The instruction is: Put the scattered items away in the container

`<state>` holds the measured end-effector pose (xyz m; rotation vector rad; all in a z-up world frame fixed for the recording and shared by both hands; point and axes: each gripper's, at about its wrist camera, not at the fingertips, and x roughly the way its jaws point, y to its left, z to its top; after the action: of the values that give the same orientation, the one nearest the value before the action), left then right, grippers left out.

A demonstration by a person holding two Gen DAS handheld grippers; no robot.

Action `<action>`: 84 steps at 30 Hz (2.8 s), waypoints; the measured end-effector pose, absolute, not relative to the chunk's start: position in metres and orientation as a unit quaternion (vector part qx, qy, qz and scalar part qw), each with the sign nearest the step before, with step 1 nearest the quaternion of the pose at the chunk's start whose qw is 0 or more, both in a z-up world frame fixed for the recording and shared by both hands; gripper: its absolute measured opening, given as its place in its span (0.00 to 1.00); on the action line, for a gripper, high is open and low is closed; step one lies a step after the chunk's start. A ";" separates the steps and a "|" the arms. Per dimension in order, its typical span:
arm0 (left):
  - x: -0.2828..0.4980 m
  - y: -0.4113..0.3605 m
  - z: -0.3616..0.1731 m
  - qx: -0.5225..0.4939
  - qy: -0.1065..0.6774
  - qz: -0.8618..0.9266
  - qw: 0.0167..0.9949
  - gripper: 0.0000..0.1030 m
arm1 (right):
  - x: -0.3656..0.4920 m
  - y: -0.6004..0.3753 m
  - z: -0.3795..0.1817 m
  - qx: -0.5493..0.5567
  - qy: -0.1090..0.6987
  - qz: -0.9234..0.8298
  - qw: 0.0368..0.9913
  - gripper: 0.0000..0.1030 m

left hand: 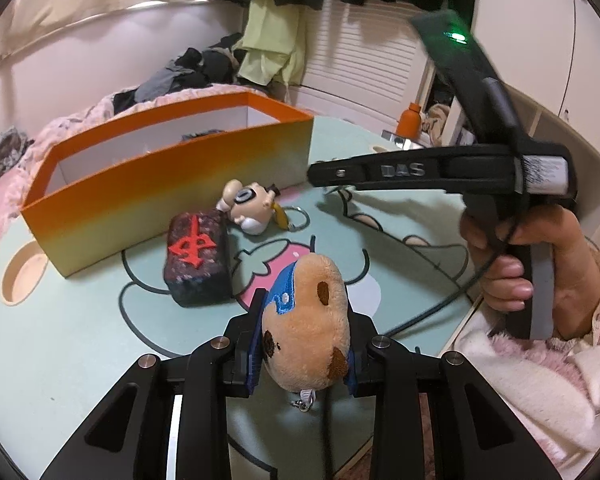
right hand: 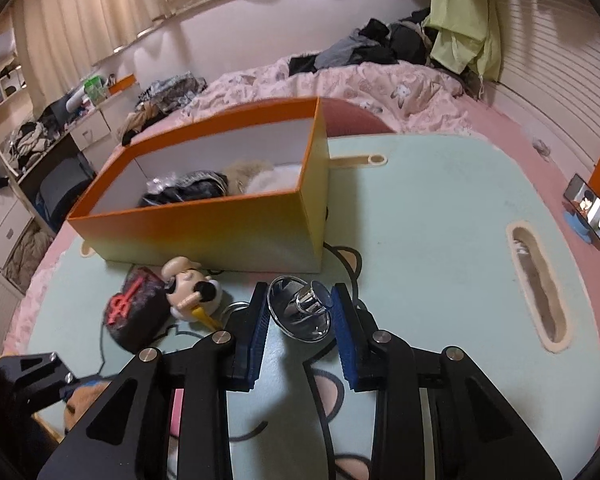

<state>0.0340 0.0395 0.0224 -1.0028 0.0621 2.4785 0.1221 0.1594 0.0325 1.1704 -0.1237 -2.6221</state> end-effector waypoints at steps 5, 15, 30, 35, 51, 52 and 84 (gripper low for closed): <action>0.021 0.024 0.052 -0.345 0.015 0.913 0.216 0.28 | 0.129 0.156 0.060 0.380 -0.039 -0.911 0.155 0.31; -0.047 -0.016 0.096 -0.360 -0.037 0.914 0.184 0.28 | 0.087 0.121 0.098 0.363 0.001 -0.913 0.189 0.31; -0.143 -0.027 0.058 -0.407 -0.087 0.904 0.099 0.30 | 0.020 0.095 0.071 0.422 -0.025 -0.891 0.166 0.32; -0.143 -0.031 0.054 -0.386 -0.110 0.912 0.086 0.61 | 0.005 0.110 0.064 0.424 -0.083 -0.886 0.171 0.32; -0.057 -0.017 0.084 -0.333 -0.072 0.936 0.092 0.81 | 0.084 0.130 0.091 0.358 -0.016 -0.923 0.144 0.61; -0.046 -0.014 0.083 -0.331 -0.069 0.937 0.088 0.82 | 0.093 0.129 0.089 0.362 -0.003 -0.922 0.139 0.61; 0.028 0.012 -0.004 -0.405 0.015 0.913 0.042 1.00 | 0.172 0.130 0.009 0.435 0.052 -0.895 0.087 0.96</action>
<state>0.0279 0.0121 -0.0038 -1.2378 0.0447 2.7949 0.1721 0.1304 0.0089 1.2959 0.1554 -2.6650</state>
